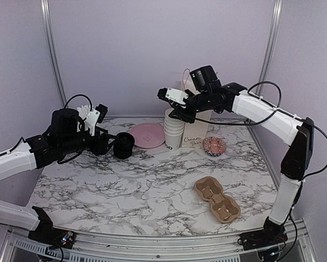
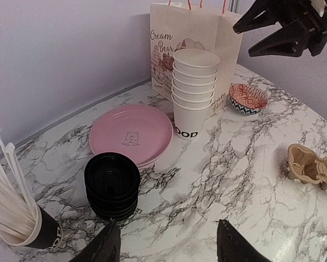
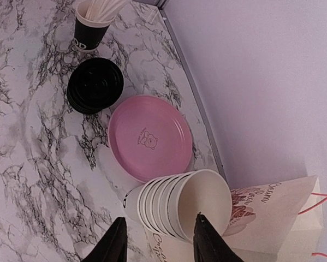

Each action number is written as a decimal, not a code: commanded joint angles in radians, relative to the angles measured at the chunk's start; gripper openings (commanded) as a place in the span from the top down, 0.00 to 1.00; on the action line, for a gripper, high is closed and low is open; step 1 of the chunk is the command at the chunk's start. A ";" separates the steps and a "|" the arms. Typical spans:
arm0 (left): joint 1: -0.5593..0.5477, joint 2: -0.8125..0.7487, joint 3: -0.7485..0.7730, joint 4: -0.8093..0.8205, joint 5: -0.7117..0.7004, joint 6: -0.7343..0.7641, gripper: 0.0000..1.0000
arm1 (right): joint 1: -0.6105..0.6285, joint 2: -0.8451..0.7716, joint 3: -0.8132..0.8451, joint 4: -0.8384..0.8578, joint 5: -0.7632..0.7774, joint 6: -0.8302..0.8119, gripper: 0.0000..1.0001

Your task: Pack the takeout coffee

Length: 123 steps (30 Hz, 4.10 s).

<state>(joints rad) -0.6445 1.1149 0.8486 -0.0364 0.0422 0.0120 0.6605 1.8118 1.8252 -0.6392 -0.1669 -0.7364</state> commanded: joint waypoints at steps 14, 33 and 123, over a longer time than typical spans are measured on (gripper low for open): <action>-0.011 0.031 -0.016 0.056 0.061 0.020 0.37 | 0.009 0.242 0.177 0.012 0.269 0.081 0.54; -0.017 0.038 -0.022 0.056 0.068 0.034 0.37 | -0.055 0.302 0.249 -0.062 0.069 0.114 0.84; -0.021 0.073 0.082 -0.076 -0.265 0.024 0.32 | 0.297 -0.458 -0.959 -0.130 -0.195 -0.164 0.71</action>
<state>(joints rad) -0.6651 1.2030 0.9386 -0.1112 -0.2283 0.0174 0.9619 1.3071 0.9024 -0.7441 -0.3882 -0.9020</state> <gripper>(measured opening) 0.681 0.376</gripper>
